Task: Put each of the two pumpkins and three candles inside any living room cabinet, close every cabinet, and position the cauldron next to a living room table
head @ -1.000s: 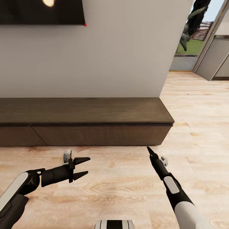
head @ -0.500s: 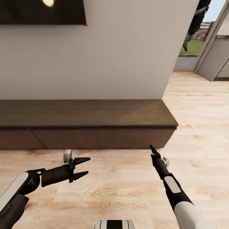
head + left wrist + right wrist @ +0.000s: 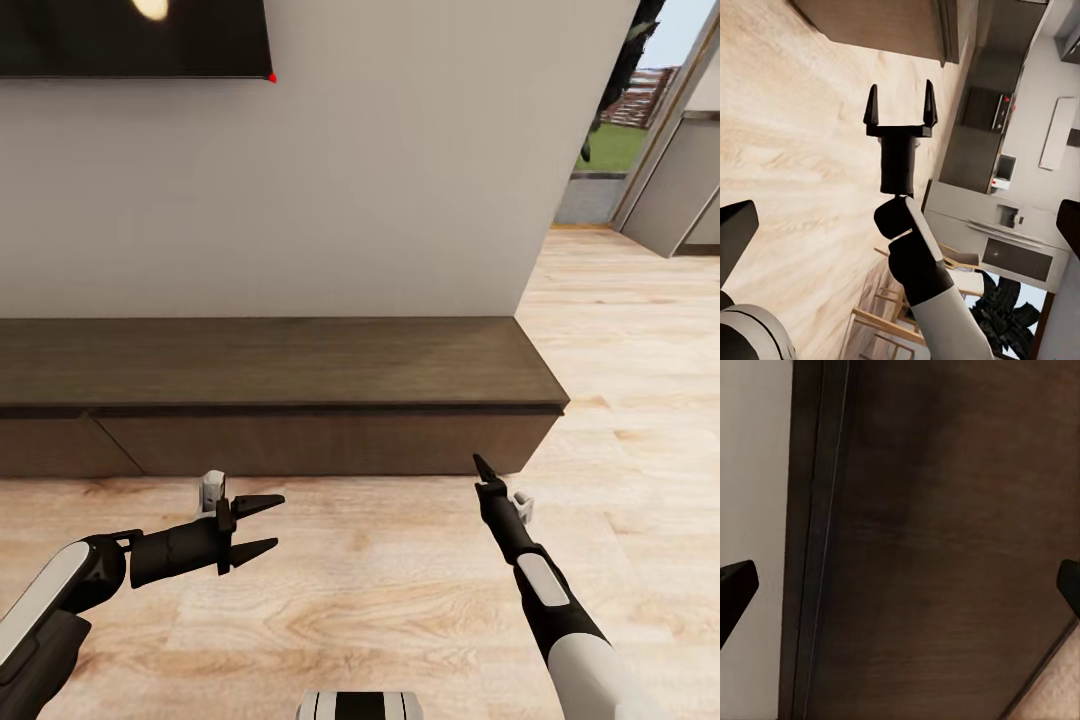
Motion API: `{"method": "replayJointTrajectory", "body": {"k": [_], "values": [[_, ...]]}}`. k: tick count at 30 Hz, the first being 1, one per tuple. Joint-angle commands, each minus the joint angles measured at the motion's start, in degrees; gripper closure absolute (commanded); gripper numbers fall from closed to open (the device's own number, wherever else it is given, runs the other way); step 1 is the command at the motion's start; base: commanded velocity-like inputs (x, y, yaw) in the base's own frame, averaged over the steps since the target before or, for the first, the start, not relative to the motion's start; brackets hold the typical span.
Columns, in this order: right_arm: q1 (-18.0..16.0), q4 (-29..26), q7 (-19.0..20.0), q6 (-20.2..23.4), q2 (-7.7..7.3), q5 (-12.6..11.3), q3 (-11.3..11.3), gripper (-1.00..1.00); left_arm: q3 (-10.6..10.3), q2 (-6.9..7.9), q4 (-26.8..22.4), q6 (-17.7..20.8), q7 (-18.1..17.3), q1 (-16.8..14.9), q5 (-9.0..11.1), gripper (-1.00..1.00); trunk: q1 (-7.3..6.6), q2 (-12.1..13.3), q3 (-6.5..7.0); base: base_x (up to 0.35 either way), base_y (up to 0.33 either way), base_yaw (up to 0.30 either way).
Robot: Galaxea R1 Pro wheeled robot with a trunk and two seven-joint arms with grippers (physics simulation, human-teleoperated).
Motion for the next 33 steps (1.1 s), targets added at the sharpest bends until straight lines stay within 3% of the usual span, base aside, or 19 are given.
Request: {"method": "replayJointTrajectory", "body": {"k": [1,5,8,33], "values": [[0.0,0.0,0.6,0.6,0.06,-0.5,-0.3,-1.0,0.0,0.04,0.0,0.0,0.5,0.0,0.6,-1.0,-0.01,0.0,-0.04,0.007,0.002,0.0],[0.0,0.0,6.7,0.8,0.06,-0.8,-0.2,-1.0,0.0,0.04,0.0,0.0,0.5,0.0,0.6,-1.0,-0.01,0.0,-0.04,0.002,0.001,0.0],[0.0,0.0,8.7,0.8,0.06,-0.9,-0.2,-1.0,0.0,0.04,-0.1,0.0,0.5,0.0,0.6,-1.0,-0.01,0.0,-0.04,0.019,0.0,0.0],[0.0,0.4,9.0,0.7,0.06,-1.4,-0.6,-1.0,-0.1,0.02,-0.2,0.0,0.5,0.0,0.6,-1.0,-0.01,0.0,-0.04,0.095,0.0,0.0]]}}
